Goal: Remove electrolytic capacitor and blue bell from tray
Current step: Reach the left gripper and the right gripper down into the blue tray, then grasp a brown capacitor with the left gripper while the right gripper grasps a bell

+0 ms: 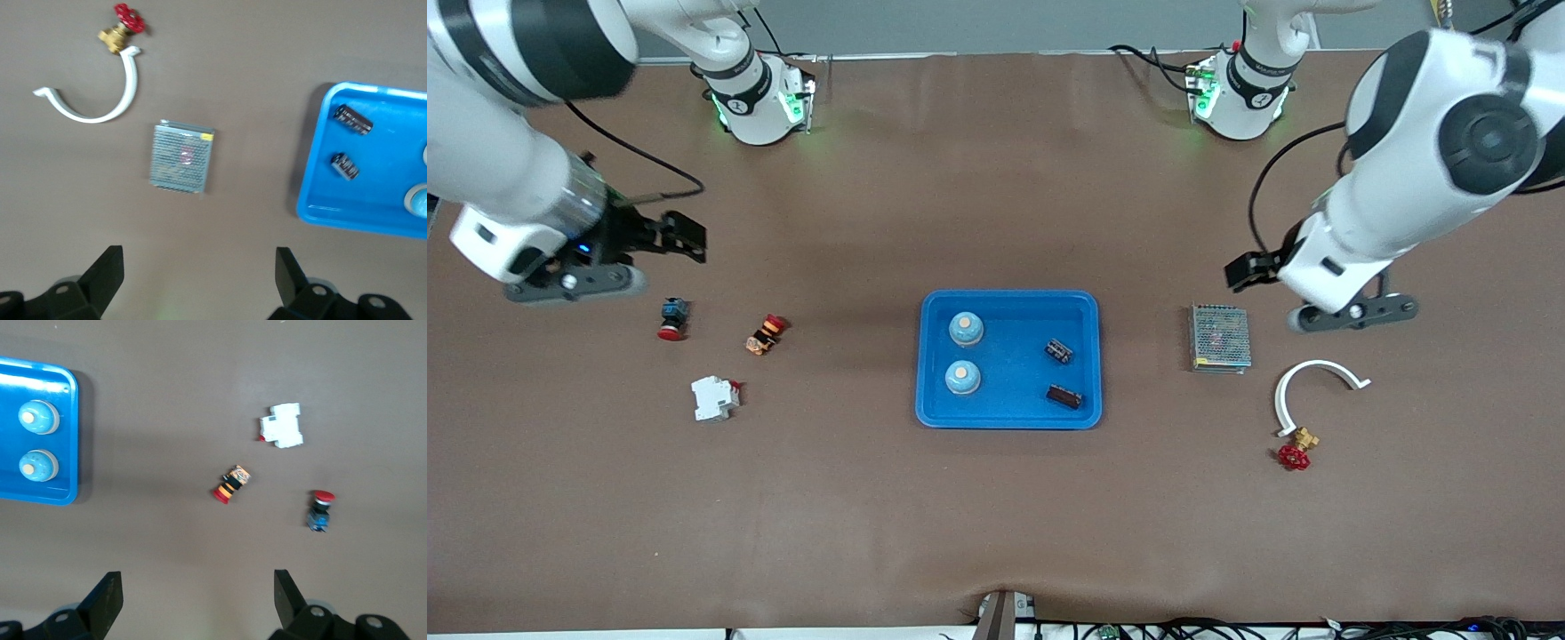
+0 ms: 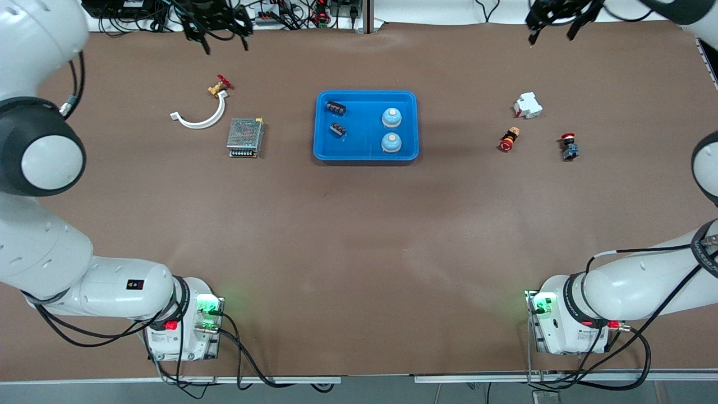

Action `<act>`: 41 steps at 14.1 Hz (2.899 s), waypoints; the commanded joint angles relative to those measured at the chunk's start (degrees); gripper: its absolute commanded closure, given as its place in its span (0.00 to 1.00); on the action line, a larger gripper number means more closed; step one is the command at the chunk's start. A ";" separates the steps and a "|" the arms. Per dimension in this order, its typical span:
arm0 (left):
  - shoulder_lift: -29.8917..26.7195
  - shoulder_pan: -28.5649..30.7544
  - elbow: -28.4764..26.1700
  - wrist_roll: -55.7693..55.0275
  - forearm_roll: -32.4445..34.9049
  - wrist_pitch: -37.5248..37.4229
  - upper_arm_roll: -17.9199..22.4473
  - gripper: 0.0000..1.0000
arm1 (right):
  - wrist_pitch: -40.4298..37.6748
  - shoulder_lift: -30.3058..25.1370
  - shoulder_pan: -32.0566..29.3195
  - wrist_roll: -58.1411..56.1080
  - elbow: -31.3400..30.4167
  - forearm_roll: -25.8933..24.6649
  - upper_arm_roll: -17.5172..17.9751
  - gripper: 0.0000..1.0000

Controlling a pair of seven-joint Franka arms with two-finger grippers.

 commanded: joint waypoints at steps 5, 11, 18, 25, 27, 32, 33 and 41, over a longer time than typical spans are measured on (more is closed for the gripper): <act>10.41 -7.72 0.79 -20.12 0.07 10.91 -0.10 0.00 | 15.82 5.03 11.04 17.90 -6.36 0.87 -0.38 0.00; 18.68 -13.61 0.79 -37.19 4.38 20.14 -0.10 0.00 | 28.12 14.69 19.31 31.20 -3.65 2.01 -0.38 0.00; 26.50 -17.66 0.70 -50.29 4.82 31.04 0.34 0.14 | 40.10 29.45 23.80 32.35 3.11 3.60 -0.38 0.00; 31.52 -18.98 0.87 -55.67 9.39 35.53 0.34 0.28 | 42.29 37.29 24.94 32.44 8.83 2.98 -0.47 0.00; 32.22 -19.07 0.87 -55.67 9.48 35.53 0.25 0.32 | 42.38 38.70 24.94 32.53 10.33 2.98 -0.47 0.00; 32.14 -19.42 0.79 -55.31 9.48 35.45 0.25 1.00 | 42.73 41.78 24.94 32.44 13.06 2.72 -0.65 0.00; 31.79 -19.25 0.79 -55.23 9.48 35.19 0.34 1.00 | 43.08 42.04 24.94 32.44 13.06 2.72 -0.65 0.00; 21.51 -13.28 0.79 -47.43 9.65 22.63 0.08 1.00 | 45.55 44.24 24.94 32.44 13.06 2.63 -0.74 0.00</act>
